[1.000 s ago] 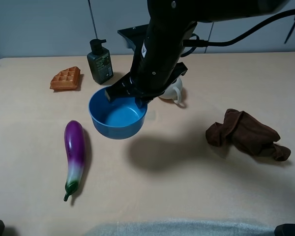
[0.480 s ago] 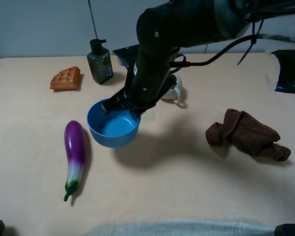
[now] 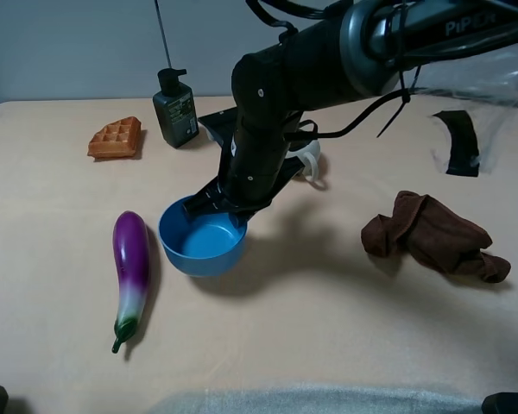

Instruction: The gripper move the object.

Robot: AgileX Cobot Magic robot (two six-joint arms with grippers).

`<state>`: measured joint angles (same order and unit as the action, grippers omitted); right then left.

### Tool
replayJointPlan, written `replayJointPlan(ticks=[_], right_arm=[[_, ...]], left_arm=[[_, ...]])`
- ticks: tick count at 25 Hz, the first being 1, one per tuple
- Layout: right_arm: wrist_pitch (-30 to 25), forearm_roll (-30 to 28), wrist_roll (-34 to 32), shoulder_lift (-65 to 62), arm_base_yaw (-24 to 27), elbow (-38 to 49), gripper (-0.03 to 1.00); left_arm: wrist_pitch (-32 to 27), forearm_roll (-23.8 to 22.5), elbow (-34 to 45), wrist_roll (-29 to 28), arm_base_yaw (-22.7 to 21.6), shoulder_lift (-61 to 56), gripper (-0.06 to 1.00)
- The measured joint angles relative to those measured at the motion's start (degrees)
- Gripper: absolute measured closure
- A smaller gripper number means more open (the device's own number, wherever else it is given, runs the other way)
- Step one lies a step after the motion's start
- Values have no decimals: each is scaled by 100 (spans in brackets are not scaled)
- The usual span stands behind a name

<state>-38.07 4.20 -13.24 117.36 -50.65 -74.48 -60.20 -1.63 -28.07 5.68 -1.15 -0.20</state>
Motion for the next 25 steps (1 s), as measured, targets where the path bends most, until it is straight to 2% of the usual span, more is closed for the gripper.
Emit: replayJointPlan(ticks=[18, 21, 25], right_arm=[[-241, 7, 0, 64, 0, 0, 100], [-241, 2, 0, 64, 0, 0, 95], [-241, 8, 4, 64, 0, 0, 81]], left_arm=[[0, 0, 0, 0, 0, 0, -5], [0, 0, 0, 0, 0, 0, -5], [0, 0, 0, 0, 0, 0, -5]])
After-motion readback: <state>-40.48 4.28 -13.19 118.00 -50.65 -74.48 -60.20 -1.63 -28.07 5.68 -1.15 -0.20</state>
